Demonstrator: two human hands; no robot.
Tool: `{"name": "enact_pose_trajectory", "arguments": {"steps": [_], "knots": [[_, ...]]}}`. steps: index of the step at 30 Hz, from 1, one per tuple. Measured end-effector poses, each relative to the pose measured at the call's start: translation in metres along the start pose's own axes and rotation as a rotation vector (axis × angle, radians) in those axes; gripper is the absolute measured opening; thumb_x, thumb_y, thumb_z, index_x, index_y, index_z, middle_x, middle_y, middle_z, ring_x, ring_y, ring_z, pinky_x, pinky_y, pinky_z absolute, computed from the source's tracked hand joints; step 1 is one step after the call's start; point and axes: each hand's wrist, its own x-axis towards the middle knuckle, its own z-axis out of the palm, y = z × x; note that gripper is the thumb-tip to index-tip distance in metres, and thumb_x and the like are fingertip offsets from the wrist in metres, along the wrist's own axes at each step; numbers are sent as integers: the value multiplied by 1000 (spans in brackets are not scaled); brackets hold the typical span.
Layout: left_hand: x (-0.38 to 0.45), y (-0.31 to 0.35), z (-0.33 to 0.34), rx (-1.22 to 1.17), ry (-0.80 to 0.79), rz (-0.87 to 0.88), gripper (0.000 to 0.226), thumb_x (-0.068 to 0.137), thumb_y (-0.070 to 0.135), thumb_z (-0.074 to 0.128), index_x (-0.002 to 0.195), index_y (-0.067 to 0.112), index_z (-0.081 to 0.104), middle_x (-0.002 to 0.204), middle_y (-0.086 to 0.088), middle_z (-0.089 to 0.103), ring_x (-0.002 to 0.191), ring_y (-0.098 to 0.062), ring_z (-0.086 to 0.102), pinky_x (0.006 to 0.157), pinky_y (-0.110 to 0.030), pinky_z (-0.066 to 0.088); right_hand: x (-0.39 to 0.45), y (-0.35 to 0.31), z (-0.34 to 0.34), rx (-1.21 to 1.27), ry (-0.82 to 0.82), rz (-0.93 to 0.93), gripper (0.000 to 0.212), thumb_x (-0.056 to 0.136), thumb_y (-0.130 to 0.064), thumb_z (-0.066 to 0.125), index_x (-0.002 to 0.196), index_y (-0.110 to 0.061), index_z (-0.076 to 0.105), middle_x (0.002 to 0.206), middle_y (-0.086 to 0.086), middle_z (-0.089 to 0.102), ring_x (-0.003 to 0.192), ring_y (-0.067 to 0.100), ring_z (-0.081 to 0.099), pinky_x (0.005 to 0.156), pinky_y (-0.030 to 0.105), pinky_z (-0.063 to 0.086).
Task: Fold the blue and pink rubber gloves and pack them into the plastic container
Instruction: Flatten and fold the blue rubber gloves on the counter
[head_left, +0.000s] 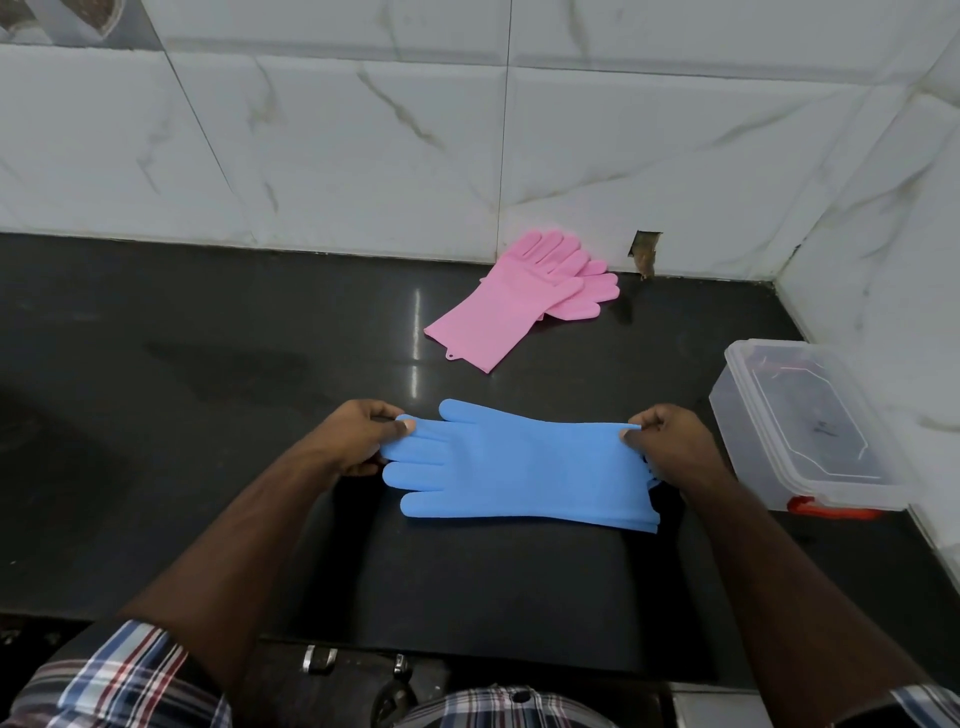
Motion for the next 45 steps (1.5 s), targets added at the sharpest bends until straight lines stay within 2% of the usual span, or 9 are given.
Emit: {"name": "enact_pose_trajectory", "arguments": {"steps": [4,8,14,18,23,36,40,42,45], "knots": [[6,1,2,130,66,69,19,92,29,70,102,14,70,89,-7,71,69,-15,62,53,-25,49,0,-3,-4,32,65,-65,9,84,-24,70,79,-18,66,77,3,68,73,23,66,69,37,54],[12,-5,5,262,138,140,15,88,38,70,92,23,70,91,-1,74,83,-18,69,72,-33,56,-4,5,-5,44,54,-81,10,91,-24,65,89,-15,64,84,3,66,72,19,62,54,29,48],[11,-4,8,388,185,175,18,89,48,65,94,31,68,89,10,71,86,-8,66,71,-28,51,-5,15,-4,-17,38,-60,12,91,-31,65,95,-20,64,92,-1,65,84,20,62,68,38,56],[11,-1,10,292,221,274,12,88,37,72,87,26,71,84,7,74,83,-9,68,68,-23,50,-6,18,-6,-57,16,-51,12,89,-32,67,88,-20,64,86,0,66,82,22,64,76,42,57],[12,1,11,225,217,285,11,88,36,73,88,26,71,86,9,75,84,-6,69,69,-21,49,-12,19,-11,22,47,-76,13,94,-26,63,87,-15,64,83,6,65,74,21,61,57,29,46],[16,11,23,472,225,287,23,91,33,66,106,16,69,99,2,71,95,-17,65,82,-31,50,-10,-7,-5,-467,-63,-288,38,91,-28,63,127,-17,65,129,6,63,121,29,55,105,44,42],[23,13,22,431,170,197,19,87,33,71,96,17,71,94,1,73,86,-15,66,74,-30,49,3,-9,-1,-635,-156,-243,32,88,-39,58,111,-22,70,118,6,66,113,28,56,99,41,46],[26,14,18,317,144,201,16,85,30,75,86,15,72,87,-4,74,76,-15,65,73,-31,51,1,-19,-3,-558,-137,-255,6,89,-29,64,84,-25,66,103,6,67,100,25,60,87,34,47],[29,18,9,206,161,221,18,86,28,76,82,11,71,80,-5,72,71,-15,62,71,-31,51,2,-29,-3,-389,-68,-236,9,92,-22,62,84,-23,59,93,3,63,84,18,57,72,29,41]]}}
